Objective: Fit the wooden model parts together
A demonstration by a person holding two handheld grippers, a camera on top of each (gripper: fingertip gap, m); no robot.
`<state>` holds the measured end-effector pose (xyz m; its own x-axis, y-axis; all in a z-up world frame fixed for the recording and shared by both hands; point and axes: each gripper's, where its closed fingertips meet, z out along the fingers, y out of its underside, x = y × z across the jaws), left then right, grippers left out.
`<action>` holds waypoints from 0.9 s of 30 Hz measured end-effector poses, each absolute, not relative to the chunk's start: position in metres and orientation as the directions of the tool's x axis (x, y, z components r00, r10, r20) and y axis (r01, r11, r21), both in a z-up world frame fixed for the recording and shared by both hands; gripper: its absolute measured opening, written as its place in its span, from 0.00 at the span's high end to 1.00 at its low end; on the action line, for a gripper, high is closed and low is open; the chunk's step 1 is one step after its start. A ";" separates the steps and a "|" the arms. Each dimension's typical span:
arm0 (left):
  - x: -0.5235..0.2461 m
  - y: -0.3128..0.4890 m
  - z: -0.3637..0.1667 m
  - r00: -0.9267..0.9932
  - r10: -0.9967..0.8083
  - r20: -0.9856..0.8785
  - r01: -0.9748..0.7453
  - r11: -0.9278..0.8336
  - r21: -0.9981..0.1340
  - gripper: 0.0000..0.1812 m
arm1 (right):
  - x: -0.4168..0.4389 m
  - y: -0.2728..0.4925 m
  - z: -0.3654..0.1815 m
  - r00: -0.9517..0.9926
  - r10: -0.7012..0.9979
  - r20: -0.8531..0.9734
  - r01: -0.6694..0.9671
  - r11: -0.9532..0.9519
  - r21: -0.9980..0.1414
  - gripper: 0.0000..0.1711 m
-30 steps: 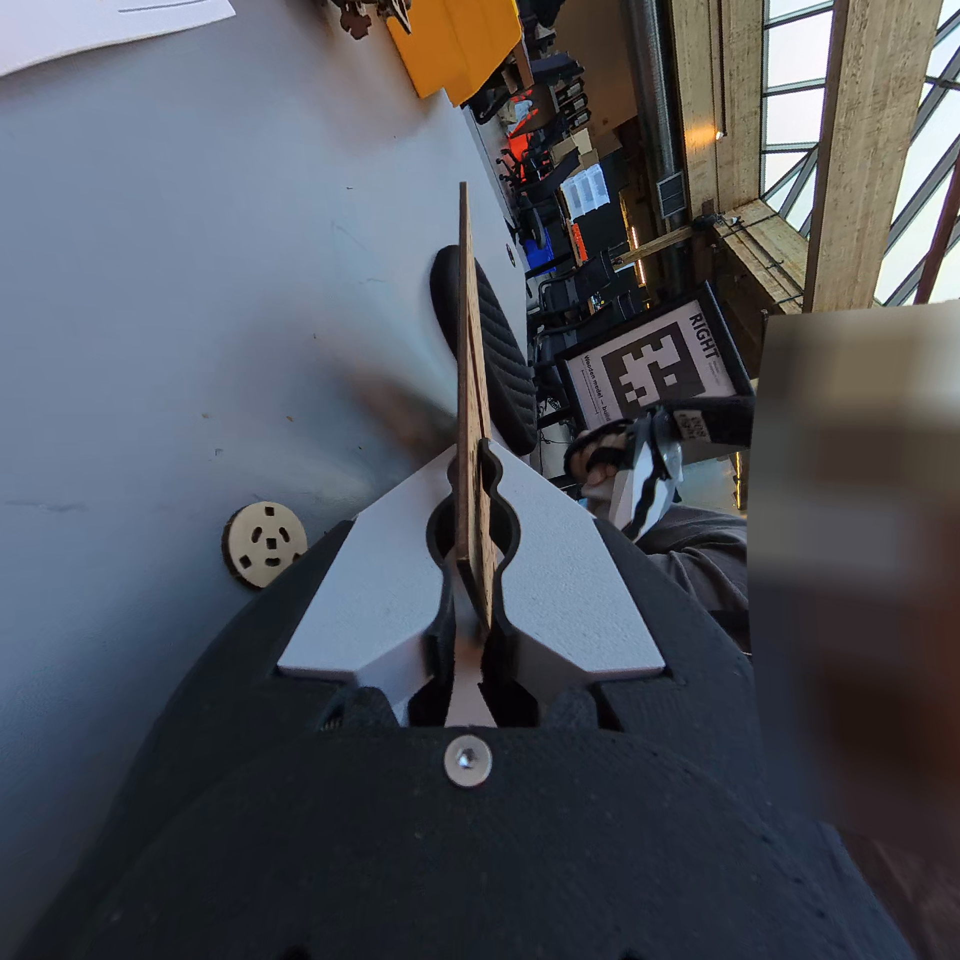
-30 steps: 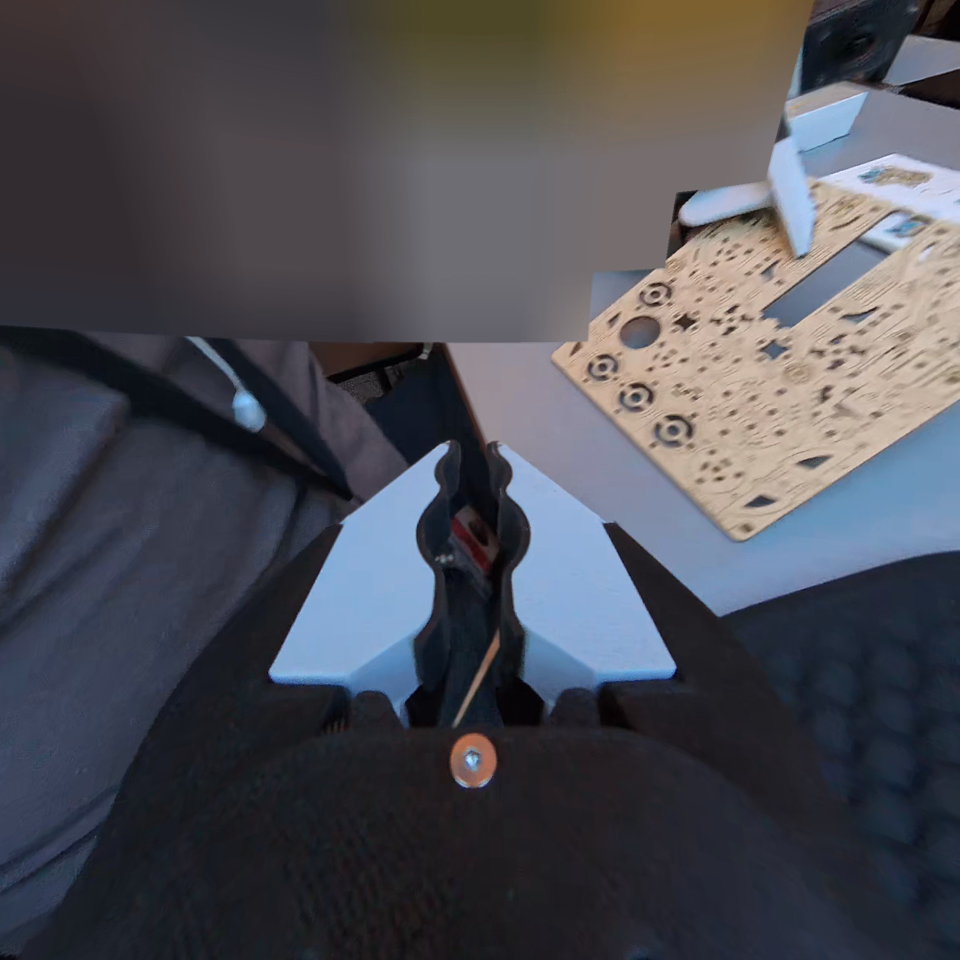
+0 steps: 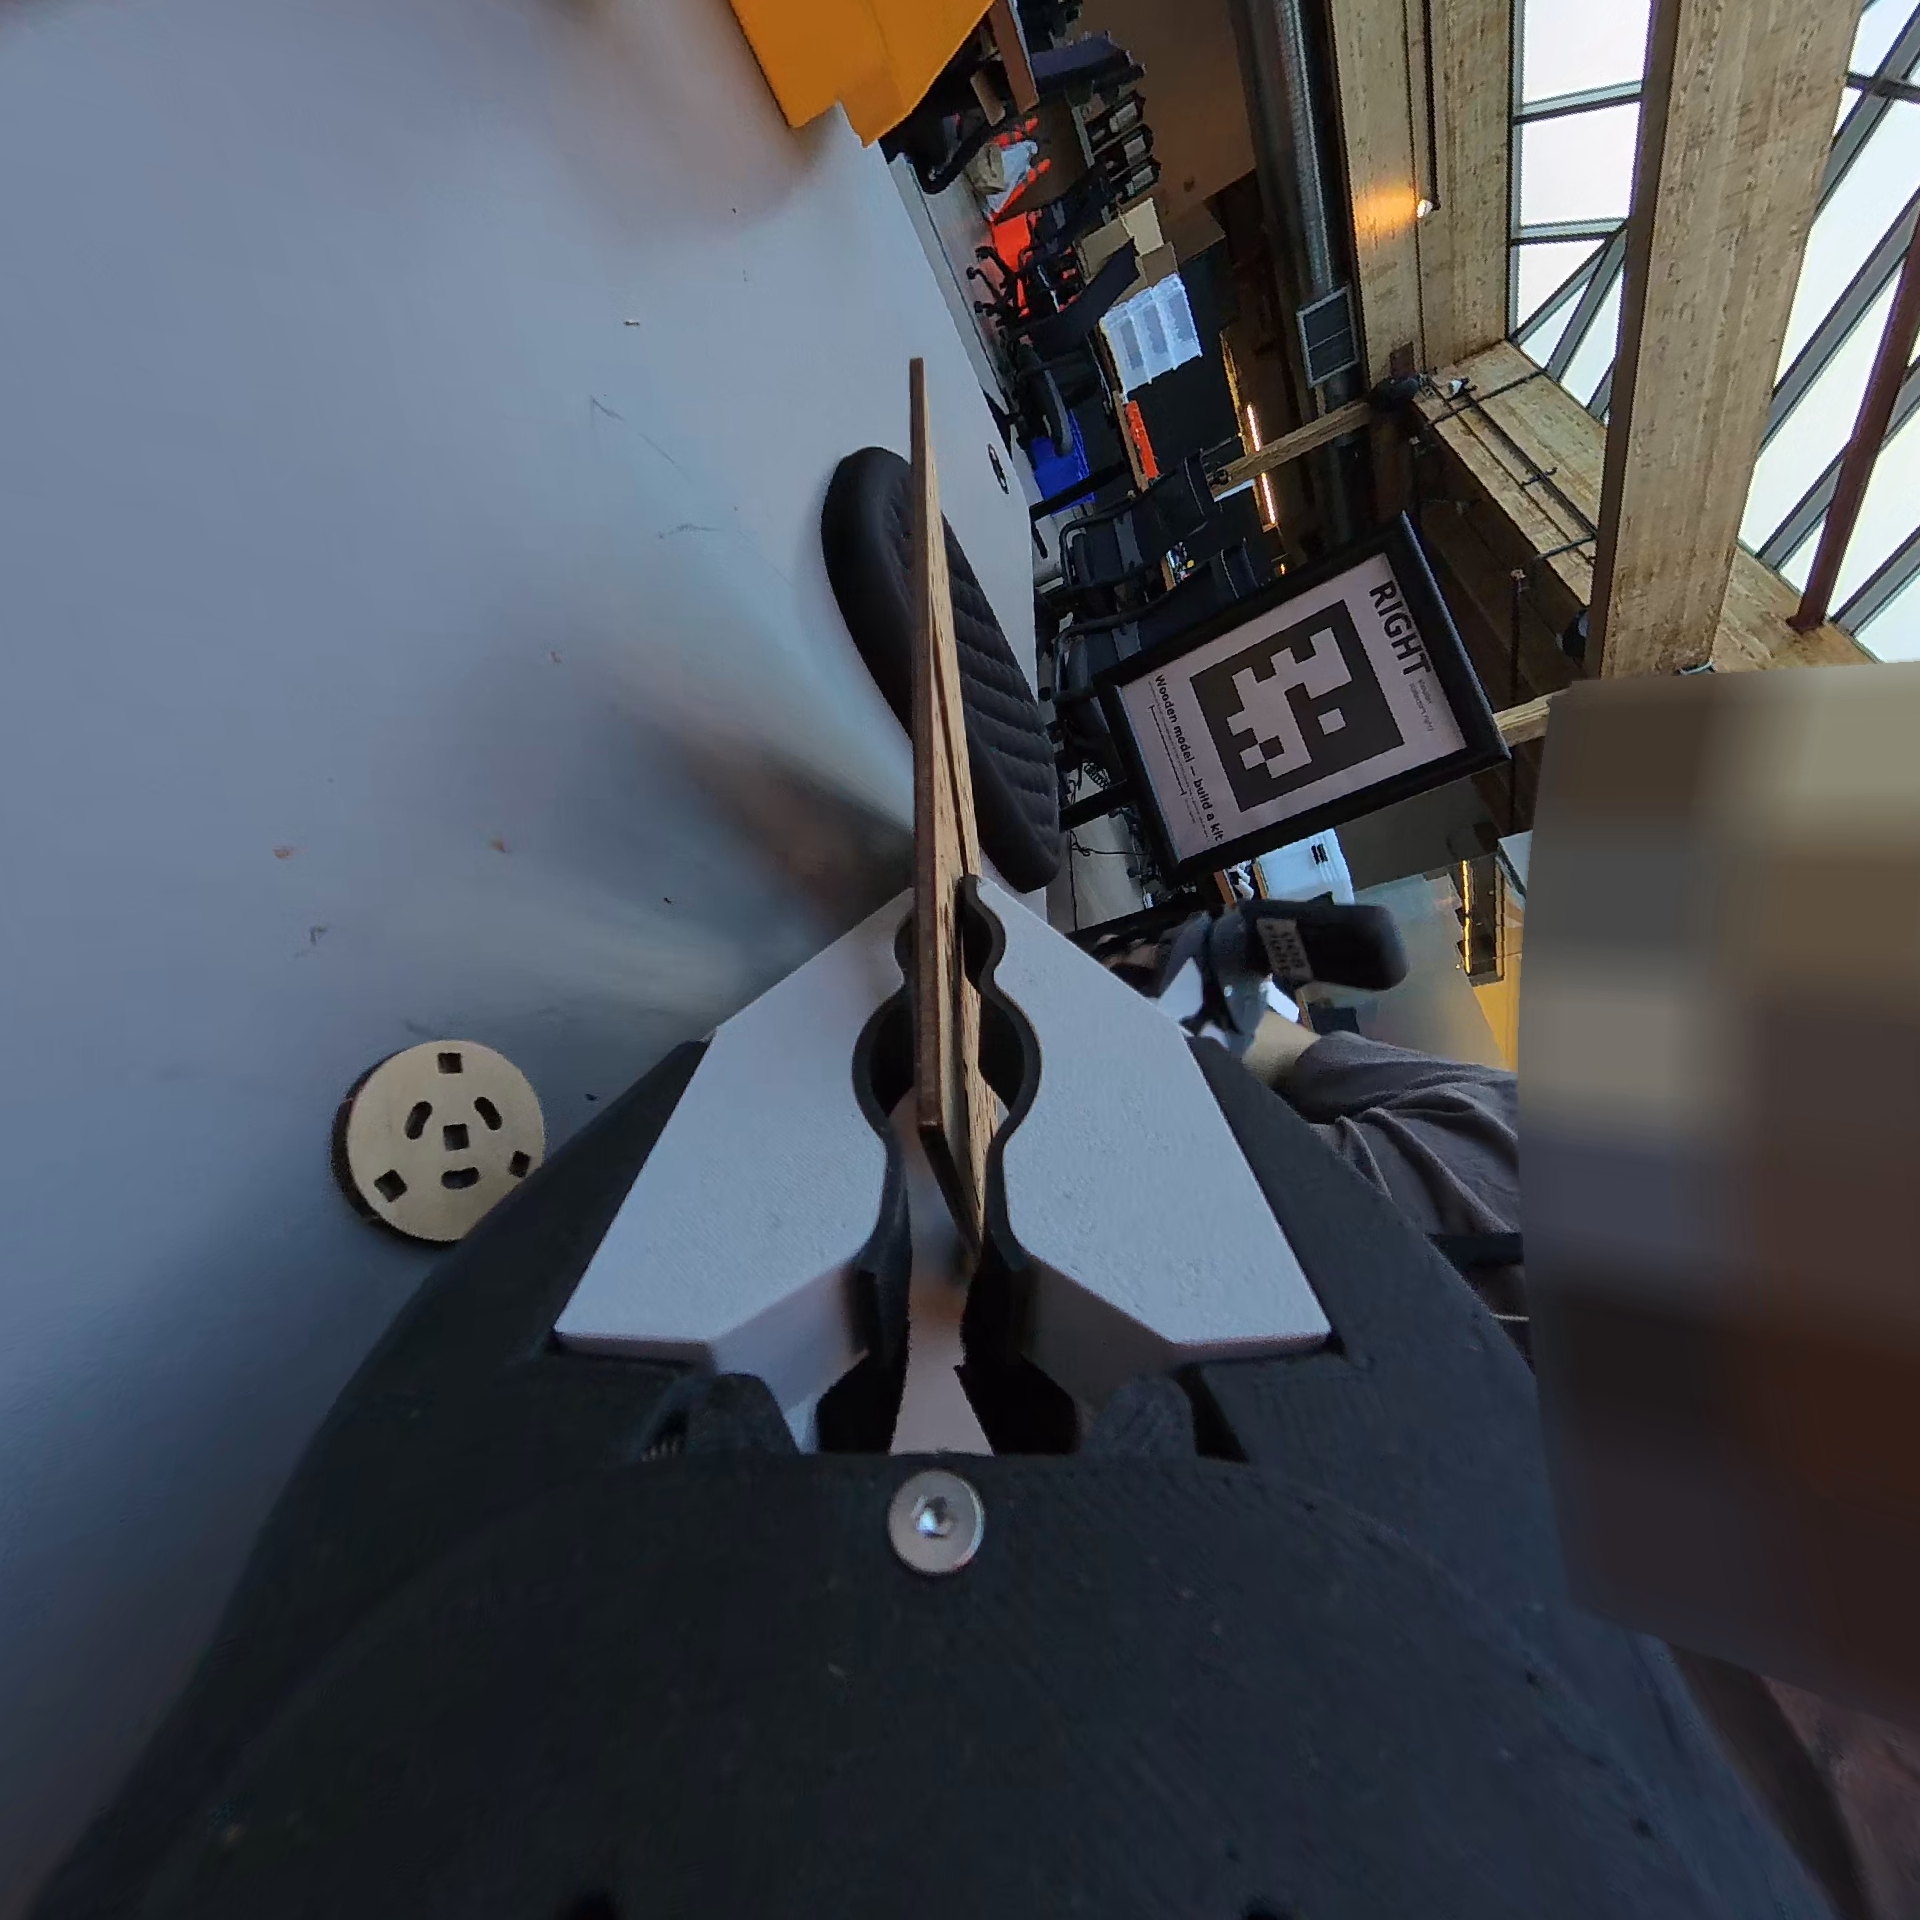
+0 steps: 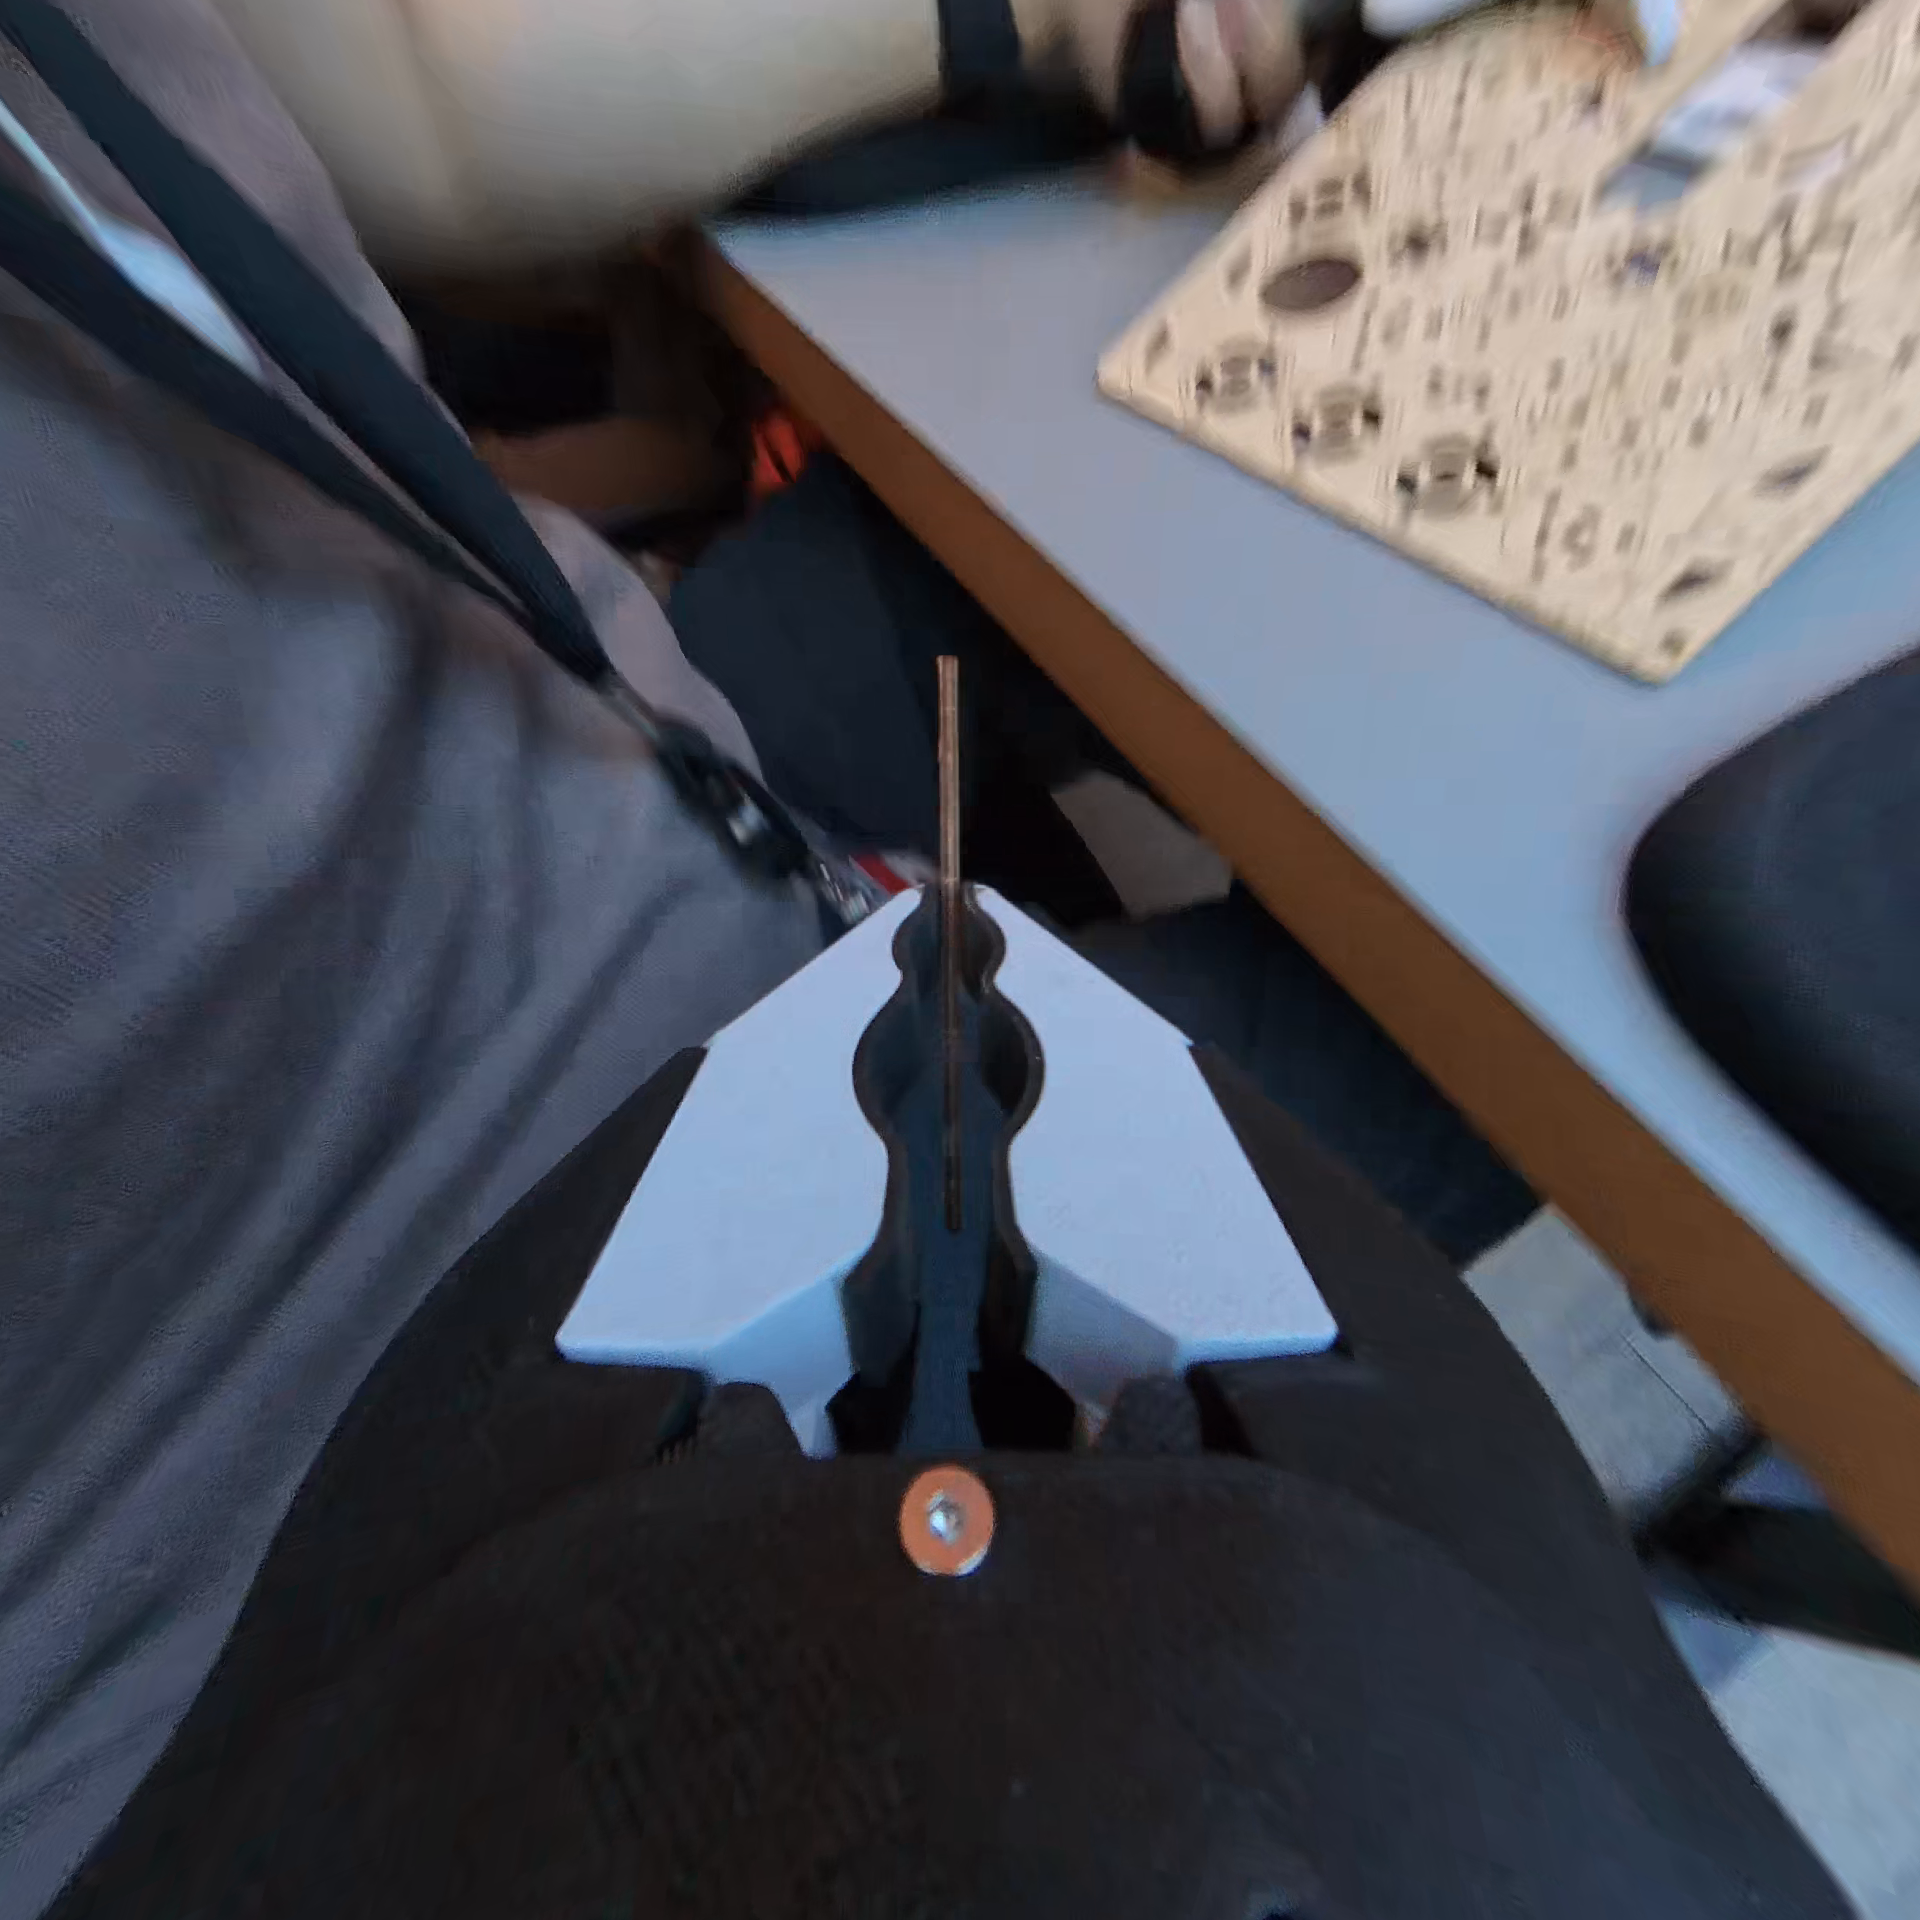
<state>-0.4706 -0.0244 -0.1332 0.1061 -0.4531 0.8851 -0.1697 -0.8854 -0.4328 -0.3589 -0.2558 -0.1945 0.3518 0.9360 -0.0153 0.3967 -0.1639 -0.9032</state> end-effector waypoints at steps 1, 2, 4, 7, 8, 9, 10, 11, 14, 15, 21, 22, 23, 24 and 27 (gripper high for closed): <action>-0.470 -0.026 -0.132 0.102 -0.460 0.882 -0.177 -0.881 -0.439 1.00 | -0.363 -0.249 -0.171 0.350 0.936 -0.041 0.352 -0.171 -0.920 1.00; -0.469 -0.028 -0.131 0.098 -0.470 0.877 -0.187 -0.874 -0.448 1.00 | -0.368 -0.238 -0.150 0.353 0.932 -0.080 0.318 -0.200 -0.927 1.00; -0.466 -0.033 -0.129 0.085 -0.500 0.862 -0.210 -0.854 -0.475 1.00 | -0.379 -0.213 -0.117 0.326 0.925 -0.193 0.319 -0.300 -0.899 0.99; -0.464 -0.037 -0.123 0.076 -0.549 0.833 -0.221 -0.824 -0.523 0.99 | -0.396 -0.160 -0.085 0.313 0.921 -0.231 0.420 -0.352 -0.836 0.99; -0.464 -0.037 -0.122 0.074 -0.564 0.823 -0.222 -0.813 -0.538 0.99 | -0.401 -0.140 -0.081 0.326 0.920 -0.218 0.476 -0.359 -0.803 1.00; -0.464 -0.038 -0.120 0.075 -0.578 0.813 -0.223 -0.804 -0.551 0.99 | -0.405 -0.121 -0.082 0.335 0.922 -0.197 0.556 -0.362 -0.748 0.99; -0.463 -0.038 -0.119 0.076 -0.589 0.805 -0.223 -0.797 -0.562 1.00 | -0.410 -0.103 -0.082 0.333 0.927 -0.170 0.613 -0.350 -0.708 0.99; -0.463 -0.038 -0.117 0.077 -0.598 0.798 -0.222 -0.790 -0.571 1.00 | -0.416 -0.089 -0.083 0.336 0.927 -0.168 0.665 -0.360 -0.654 1.00; -0.464 -0.038 -0.115 0.089 -0.613 0.785 -0.220 -0.781 -0.585 0.99 | -0.429 -0.060 -0.087 0.350 0.931 -0.107 0.771 -0.351 -0.531 1.00; -0.465 -0.038 -0.115 0.093 -0.618 0.781 -0.220 -0.778 -0.589 0.99 | -0.430 -0.055 -0.091 0.354 0.933 -0.069 0.807 -0.342 -0.482 1.00; -0.468 -0.035 -0.110 0.105 -0.637 0.763 -0.204 -0.765 -0.610 1.00 | -0.436 -0.047 -0.100 0.353 0.935 0.004 0.869 -0.327 -0.370 1.00; -0.469 -0.035 -0.110 0.105 -0.638 0.763 -0.204 -0.765 -0.611 1.00 | -0.436 -0.044 -0.098 0.355 0.935 0.020 0.871 -0.323 -0.370 1.00; -0.468 -0.035 -0.110 0.105 -0.638 0.763 -0.204 -0.764 -0.612 1.00 | -0.437 -0.041 -0.097 0.358 0.933 0.034 0.872 -0.321 -0.370 1.00; -0.468 -0.034 -0.110 0.104 -0.638 0.763 -0.203 -0.764 -0.612 1.00 | -0.437 -0.040 -0.095 0.361 0.932 0.034 0.870 -0.324 -0.371 1.00; -0.468 -0.035 -0.110 0.098 -0.638 0.764 -0.199 -0.765 -0.613 1.00 | -0.438 -0.040 -0.096 0.379 0.925 -0.002 0.851 -0.350 -0.392 1.00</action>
<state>-0.4680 -0.0346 -0.1097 0.0978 -0.6379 0.7639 -0.1994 -0.7645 -0.6129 -0.4382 -0.0402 -0.0962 0.3790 0.9254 -0.0025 0.8510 -0.3496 -0.3919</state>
